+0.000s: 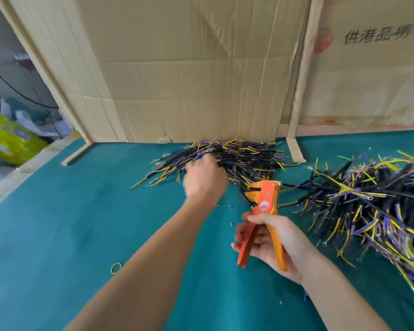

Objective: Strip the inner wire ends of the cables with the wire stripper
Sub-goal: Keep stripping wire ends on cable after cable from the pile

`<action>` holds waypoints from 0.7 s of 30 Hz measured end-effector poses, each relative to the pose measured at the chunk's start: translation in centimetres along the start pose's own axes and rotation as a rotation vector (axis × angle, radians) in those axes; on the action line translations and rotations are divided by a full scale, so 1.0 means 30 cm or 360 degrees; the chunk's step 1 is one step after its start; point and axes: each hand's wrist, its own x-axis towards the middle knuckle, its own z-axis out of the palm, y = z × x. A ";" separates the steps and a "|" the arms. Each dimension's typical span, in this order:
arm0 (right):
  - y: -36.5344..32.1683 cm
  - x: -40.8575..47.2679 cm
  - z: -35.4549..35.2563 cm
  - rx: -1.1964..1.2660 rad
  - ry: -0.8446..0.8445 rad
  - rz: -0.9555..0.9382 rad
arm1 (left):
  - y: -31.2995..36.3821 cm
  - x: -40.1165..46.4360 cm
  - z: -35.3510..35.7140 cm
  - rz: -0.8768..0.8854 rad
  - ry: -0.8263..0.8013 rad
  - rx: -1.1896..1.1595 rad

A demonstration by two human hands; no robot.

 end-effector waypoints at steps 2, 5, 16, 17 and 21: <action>-0.002 0.001 -0.001 -0.0010 -0.0021 0.0002 | -0.158 0.003 0.027 -0.0220 -0.0117 0.0090; -0.005 0.000 -0.002 -0.0019 -0.0070 0.0006 | -0.244 0.001 0.053 0.0074 -0.0166 0.0121; -0.003 0.008 -0.015 0.0024 -0.0107 0.0004 | -0.243 -0.125 0.032 -0.0161 -0.0095 -0.0365; -0.003 0.010 -0.016 0.0028 -0.0111 0.0006 | -0.249 -0.153 0.031 -0.0197 -0.0067 -0.0564; -0.003 0.019 -0.025 0.0015 -0.0143 -0.0013 | -0.259 -0.291 0.044 0.0014 -0.0083 -0.1104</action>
